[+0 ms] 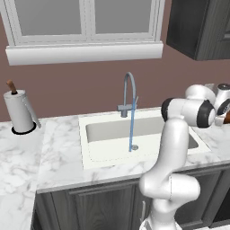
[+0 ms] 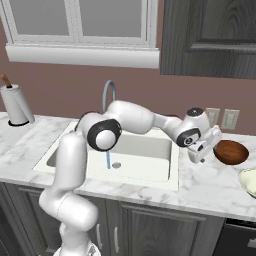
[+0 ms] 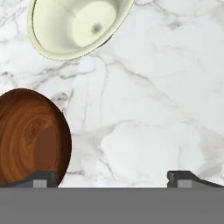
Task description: Rinse each bowl for a few seconds and place them down in the sink or on the counter.
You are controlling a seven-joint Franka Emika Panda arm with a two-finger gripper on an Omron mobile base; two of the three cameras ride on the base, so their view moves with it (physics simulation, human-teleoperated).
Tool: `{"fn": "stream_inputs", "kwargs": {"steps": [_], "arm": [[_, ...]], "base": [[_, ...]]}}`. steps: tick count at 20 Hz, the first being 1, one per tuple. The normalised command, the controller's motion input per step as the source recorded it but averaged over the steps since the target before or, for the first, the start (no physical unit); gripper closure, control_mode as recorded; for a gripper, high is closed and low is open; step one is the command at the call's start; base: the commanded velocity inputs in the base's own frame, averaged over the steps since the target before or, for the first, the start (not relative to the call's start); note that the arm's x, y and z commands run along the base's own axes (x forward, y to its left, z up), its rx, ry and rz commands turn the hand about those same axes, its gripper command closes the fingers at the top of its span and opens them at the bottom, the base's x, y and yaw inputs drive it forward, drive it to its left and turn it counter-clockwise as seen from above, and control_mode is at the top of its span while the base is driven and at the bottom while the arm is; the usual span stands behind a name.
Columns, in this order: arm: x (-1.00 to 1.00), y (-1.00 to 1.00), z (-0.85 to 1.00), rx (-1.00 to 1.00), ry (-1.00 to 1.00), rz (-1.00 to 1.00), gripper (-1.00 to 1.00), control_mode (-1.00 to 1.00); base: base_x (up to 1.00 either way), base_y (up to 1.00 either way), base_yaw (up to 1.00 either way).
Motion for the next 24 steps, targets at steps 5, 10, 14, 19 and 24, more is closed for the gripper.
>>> {"fn": "stream_inputs", "kwargs": {"steps": [5,10,14,19,24], "arm": [[0.17,-0.15,-0.21,0.01,0.00,-0.02,-1.00,-1.00],[0.19,-0.14,-0.20,0.02,0.01,-0.02,-1.00,-1.00],[0.22,-0.15,-0.14,0.01,0.01,-0.02,-1.00,-1.00],[0.27,-0.16,-0.06,0.01,0.04,-0.02,-1.00,-1.00],[0.27,-0.16,-0.04,0.01,0.06,-0.03,-1.00,-1.00]], "base": [[0.00,0.00,0.00],[0.00,0.00,0.00],[0.00,0.00,0.00],[0.00,0.00,0.00],[0.00,0.00,0.00]]}}
